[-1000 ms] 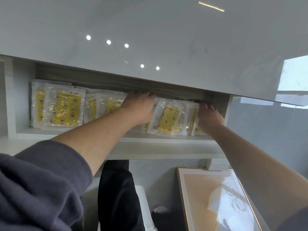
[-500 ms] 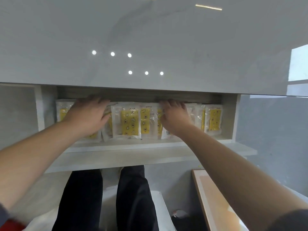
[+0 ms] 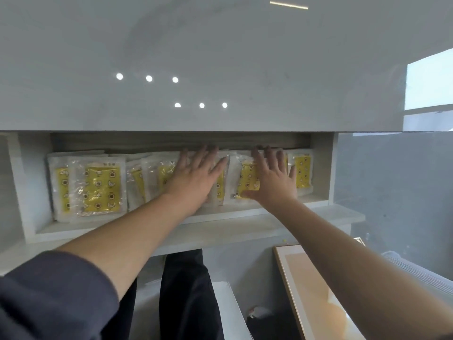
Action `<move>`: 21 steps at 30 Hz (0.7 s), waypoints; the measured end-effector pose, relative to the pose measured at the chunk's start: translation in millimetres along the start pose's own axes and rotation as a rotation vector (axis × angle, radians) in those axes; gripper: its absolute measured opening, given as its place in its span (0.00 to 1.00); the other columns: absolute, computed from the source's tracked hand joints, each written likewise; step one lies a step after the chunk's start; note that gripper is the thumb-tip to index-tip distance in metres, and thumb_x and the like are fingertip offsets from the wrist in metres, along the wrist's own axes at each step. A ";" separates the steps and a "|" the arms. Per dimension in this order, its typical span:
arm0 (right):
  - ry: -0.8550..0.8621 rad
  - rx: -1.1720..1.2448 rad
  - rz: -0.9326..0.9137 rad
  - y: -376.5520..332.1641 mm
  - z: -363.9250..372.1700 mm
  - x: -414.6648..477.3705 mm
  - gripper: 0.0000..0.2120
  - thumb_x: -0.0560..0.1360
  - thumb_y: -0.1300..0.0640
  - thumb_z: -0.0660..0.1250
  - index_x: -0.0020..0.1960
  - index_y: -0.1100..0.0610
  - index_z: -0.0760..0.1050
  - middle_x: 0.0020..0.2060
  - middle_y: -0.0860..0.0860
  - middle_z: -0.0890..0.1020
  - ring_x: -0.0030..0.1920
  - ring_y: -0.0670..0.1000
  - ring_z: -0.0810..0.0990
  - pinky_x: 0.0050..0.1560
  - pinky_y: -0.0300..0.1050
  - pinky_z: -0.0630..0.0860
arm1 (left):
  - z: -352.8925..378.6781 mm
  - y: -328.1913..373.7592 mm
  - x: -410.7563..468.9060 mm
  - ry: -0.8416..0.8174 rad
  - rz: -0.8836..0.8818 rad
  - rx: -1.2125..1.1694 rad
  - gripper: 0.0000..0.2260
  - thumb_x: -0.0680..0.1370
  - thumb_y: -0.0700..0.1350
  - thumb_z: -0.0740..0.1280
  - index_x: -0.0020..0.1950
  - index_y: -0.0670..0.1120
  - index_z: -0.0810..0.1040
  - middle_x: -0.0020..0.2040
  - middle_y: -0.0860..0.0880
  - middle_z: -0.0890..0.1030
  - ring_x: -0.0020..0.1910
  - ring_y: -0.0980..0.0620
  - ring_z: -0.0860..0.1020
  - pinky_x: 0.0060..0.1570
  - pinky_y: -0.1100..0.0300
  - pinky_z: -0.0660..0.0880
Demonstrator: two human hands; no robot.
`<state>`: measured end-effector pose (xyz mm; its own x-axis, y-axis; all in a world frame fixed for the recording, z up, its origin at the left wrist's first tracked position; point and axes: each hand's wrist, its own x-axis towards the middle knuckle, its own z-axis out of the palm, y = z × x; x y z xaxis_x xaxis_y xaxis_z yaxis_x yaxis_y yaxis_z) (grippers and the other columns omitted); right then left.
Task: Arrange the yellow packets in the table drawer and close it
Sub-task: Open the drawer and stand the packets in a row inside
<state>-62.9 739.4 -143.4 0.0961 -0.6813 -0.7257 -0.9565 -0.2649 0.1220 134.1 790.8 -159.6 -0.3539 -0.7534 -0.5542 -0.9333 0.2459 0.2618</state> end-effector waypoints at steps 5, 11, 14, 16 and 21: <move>0.017 -0.063 -0.053 25.2 -4.0 5.7 0.54 0.69 0.35 0.69 0.76 0.43 0.32 0.78 0.52 0.40 0.77 0.59 0.37 0.74 0.67 0.44 | 9.5 -6.1 -1.6 0.021 -0.001 0.068 0.49 0.73 0.59 0.69 0.78 0.48 0.36 0.79 0.42 0.42 0.78 0.41 0.45 0.74 0.39 0.51; 0.044 0.041 -0.144 31.8 -12.9 12.1 0.50 0.70 0.35 0.68 0.77 0.45 0.37 0.79 0.50 0.44 0.78 0.56 0.40 0.74 0.66 0.45 | -2.8 1.1 3.9 0.033 -0.061 -0.081 0.46 0.74 0.61 0.67 0.79 0.48 0.40 0.79 0.44 0.46 0.78 0.43 0.49 0.75 0.42 0.51; 0.081 0.169 -0.118 39.0 -11.8 15.7 0.40 0.76 0.37 0.60 0.79 0.49 0.43 0.79 0.49 0.48 0.78 0.53 0.43 0.75 0.62 0.44 | -11.2 13.8 15.4 0.032 -0.168 -0.159 0.41 0.74 0.59 0.68 0.78 0.47 0.49 0.77 0.46 0.57 0.74 0.44 0.59 0.73 0.43 0.54; 0.136 0.262 -0.037 50.8 -11.1 18.4 0.32 0.79 0.45 0.56 0.78 0.52 0.49 0.78 0.51 0.53 0.78 0.54 0.49 0.76 0.60 0.49 | -16.3 20.6 20.4 0.063 -0.199 -0.175 0.36 0.75 0.58 0.66 0.76 0.47 0.54 0.74 0.47 0.62 0.71 0.45 0.63 0.72 0.44 0.56; 0.087 0.279 0.120 81.3 -7.8 21.0 0.29 0.78 0.60 0.57 0.77 0.55 0.53 0.75 0.56 0.60 0.74 0.59 0.58 0.70 0.58 0.64 | -28.8 39.1 36.1 0.122 -0.130 -0.198 0.33 0.76 0.59 0.65 0.76 0.47 0.56 0.72 0.47 0.64 0.70 0.44 0.65 0.68 0.47 0.61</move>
<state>-136.6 698.2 -143.4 -0.0101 -0.7552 -0.6554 -0.9999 0.0098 0.0042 86.6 755.7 -146.6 -0.2103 -0.8417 -0.4973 -0.9361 0.0267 0.3508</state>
